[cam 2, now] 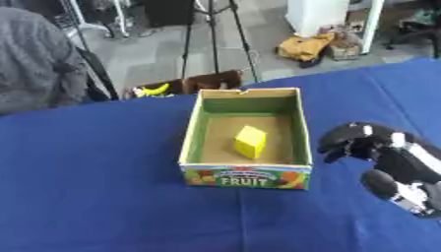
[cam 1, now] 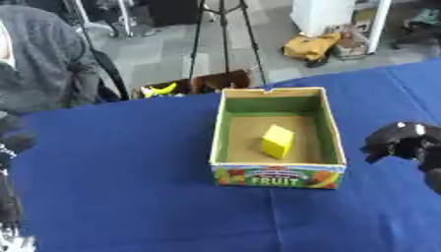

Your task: Pick up objects on the table and place them in the box.

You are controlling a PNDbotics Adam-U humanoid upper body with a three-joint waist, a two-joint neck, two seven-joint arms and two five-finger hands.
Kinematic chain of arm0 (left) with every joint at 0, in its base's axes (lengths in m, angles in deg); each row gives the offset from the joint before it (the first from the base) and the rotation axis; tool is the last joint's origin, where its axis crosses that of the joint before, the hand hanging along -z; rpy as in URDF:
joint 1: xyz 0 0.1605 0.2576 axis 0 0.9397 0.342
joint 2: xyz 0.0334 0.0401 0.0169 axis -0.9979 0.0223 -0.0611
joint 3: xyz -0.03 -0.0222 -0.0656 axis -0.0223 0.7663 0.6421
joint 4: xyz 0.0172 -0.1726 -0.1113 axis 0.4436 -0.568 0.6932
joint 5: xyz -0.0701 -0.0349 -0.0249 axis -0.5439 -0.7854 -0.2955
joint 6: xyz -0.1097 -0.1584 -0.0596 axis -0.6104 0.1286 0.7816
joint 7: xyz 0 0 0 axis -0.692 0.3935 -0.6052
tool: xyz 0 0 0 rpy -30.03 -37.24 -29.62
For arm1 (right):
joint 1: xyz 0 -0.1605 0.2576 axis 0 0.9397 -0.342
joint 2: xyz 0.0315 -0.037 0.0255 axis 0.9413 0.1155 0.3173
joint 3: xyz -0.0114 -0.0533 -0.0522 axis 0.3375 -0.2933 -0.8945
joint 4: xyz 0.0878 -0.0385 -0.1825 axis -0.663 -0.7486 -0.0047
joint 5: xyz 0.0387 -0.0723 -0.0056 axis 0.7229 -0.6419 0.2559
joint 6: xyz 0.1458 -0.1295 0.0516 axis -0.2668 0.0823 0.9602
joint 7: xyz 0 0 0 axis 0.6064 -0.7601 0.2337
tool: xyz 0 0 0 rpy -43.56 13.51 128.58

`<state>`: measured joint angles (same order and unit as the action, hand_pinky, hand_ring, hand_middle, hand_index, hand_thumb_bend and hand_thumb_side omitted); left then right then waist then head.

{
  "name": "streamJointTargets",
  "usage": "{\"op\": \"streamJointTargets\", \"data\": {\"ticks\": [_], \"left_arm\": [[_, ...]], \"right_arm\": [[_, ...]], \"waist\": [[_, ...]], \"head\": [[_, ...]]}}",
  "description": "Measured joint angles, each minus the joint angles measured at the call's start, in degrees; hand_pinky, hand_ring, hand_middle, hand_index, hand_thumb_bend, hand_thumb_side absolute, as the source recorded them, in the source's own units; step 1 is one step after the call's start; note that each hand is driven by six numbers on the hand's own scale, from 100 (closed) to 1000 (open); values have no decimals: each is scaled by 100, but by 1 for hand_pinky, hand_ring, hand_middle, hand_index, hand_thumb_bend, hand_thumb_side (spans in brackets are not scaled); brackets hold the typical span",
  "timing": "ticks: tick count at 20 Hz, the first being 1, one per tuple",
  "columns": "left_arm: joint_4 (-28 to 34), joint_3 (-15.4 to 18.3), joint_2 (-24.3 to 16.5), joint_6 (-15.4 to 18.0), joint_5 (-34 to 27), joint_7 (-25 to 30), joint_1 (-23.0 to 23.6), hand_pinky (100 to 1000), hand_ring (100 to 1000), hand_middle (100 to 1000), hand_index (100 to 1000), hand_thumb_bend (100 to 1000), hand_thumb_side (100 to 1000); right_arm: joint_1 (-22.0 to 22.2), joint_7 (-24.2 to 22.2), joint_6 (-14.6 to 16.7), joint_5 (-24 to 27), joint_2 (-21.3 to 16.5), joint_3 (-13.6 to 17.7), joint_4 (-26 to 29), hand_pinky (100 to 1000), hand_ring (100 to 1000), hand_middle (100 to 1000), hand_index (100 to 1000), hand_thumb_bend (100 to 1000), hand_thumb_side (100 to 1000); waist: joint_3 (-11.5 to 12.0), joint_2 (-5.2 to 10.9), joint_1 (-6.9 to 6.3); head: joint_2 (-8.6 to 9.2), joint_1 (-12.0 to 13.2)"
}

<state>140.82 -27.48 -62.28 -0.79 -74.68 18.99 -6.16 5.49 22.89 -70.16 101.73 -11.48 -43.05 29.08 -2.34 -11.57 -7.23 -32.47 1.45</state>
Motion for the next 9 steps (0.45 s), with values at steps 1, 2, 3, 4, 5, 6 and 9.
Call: {"op": "streamJointTargets", "data": {"ticks": [1, 2, 3, 4, 5, 6, 9], "left_arm": [[-24, 4, 46, 44, -5, -7, 16, 663, 605, 628, 750, 422, 1000], [-41, 12, 90, 80, -7, -14, 34, 662, 603, 626, 749, 419, 1000], [-59, 21, 130, 109, -7, -19, 43, 661, 602, 623, 748, 418, 1000], [-63, 33, 168, 132, -8, -24, 54, 660, 601, 622, 749, 417, 1000], [-68, 37, 200, 155, -11, -31, 66, 660, 601, 622, 748, 417, 997], [-81, 40, 234, 175, -15, -39, 75, 659, 600, 621, 748, 417, 996], [-101, 56, 300, 224, -34, -58, 85, 658, 598, 618, 743, 416, 994]], "right_arm": [[14, 13, -4, 0, 10, 9, -1, 687, 753, 733, 780, 451, 600], [16, 27, -9, 0, 20, 11, -2, 687, 752, 732, 780, 450, 602], [16, 40, -17, 0, 22, 12, -4, 686, 752, 732, 780, 450, 602], [16, 50, -23, 0, 23, 13, -7, 686, 752, 732, 780, 447, 605], [16, 61, -29, 0, 23, 16, -13, 686, 752, 732, 780, 446, 607], [16, 74, -33, 0, 24, 21, -17, 686, 752, 732, 780, 445, 609], [27, 111, -39, 0, 37, 46, -32, 685, 751, 730, 780, 439, 616]], "waist": [[7, 0, 0], [12, 0, 0], [20, 0, 0], [22, 0, 0], [22, 0, 0], [22, 0, 1], [21, 13, 29]], "head": [[-28, 28], [-52, 56], [-81, 84], [-107, 113], [-133, 147], [-158, 173], [-208, 247]]}}
